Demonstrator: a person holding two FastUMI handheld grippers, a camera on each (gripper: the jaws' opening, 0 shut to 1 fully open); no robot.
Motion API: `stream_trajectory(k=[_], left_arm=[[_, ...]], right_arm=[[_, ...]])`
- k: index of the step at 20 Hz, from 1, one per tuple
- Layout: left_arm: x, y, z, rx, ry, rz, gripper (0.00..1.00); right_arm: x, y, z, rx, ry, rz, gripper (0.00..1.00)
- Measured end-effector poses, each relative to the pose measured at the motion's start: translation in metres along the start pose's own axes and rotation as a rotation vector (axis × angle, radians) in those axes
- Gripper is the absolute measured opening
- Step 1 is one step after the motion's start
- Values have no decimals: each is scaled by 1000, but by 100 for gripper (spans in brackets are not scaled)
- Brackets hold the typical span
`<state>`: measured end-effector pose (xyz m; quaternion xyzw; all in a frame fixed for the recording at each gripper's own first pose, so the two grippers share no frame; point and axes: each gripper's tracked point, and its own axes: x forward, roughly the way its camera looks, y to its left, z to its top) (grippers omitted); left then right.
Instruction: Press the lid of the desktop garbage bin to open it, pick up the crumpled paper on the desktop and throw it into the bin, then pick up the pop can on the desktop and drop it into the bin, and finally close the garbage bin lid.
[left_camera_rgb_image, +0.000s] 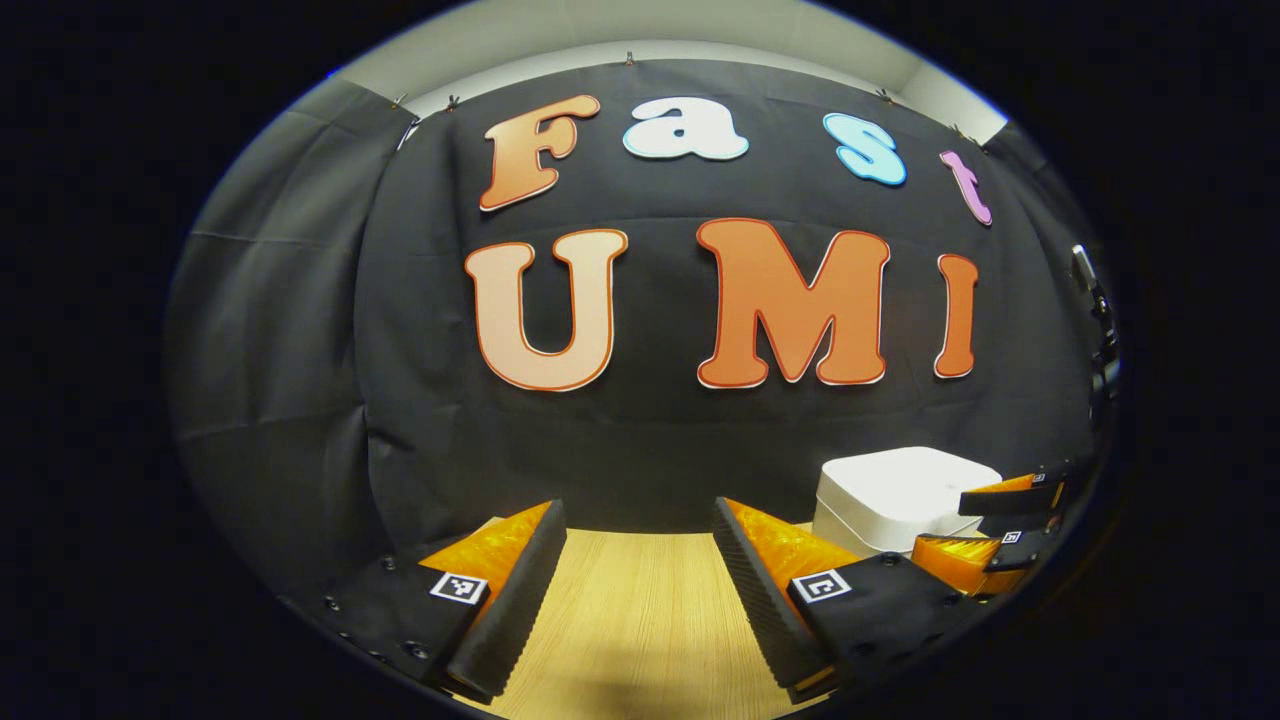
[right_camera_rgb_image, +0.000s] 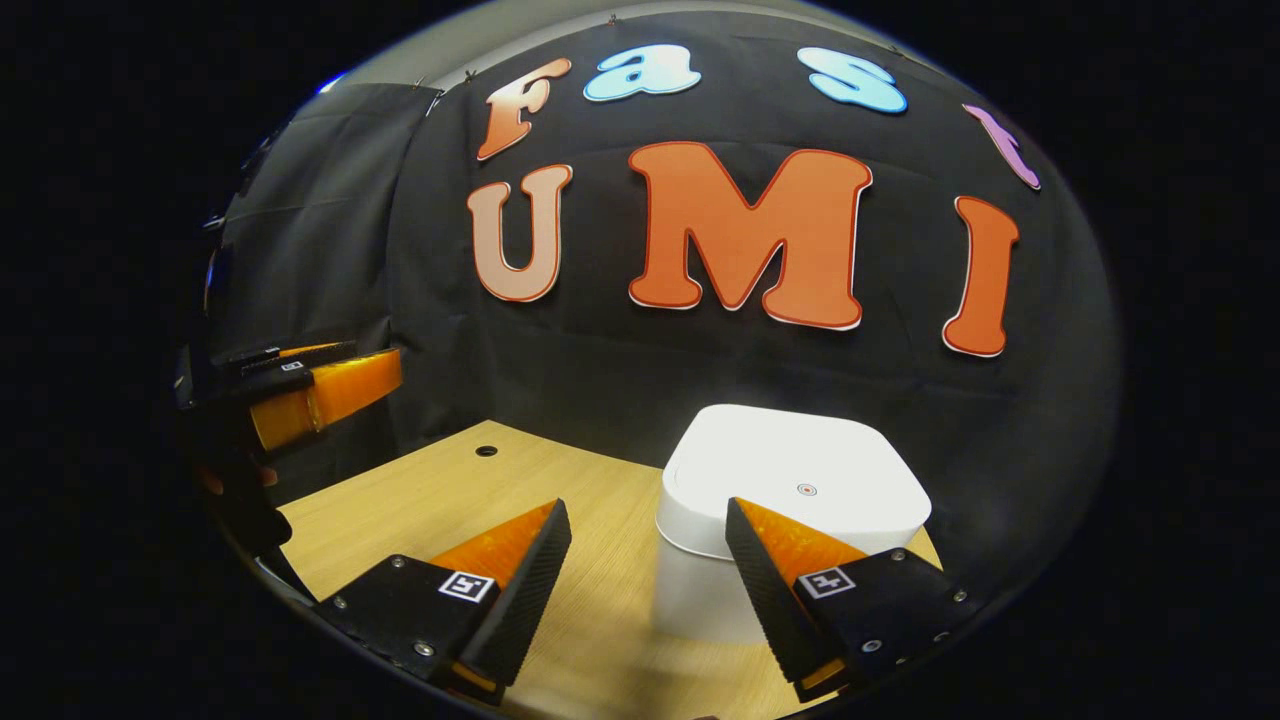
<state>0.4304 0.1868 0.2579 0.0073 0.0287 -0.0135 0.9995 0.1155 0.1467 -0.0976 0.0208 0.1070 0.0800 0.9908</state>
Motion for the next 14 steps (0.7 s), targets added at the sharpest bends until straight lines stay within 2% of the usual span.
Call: stream_trajectory(k=[6, 14], left_arm=[[-5, -1, 3, 30, -9, 6, 95], [-14, -6, 10, 12, -18, 44, 95]], right_arm=[[0, 8, 2, -8, -4, 28, 95], [-2, 9, 5, -40, -11, 93, 94]])
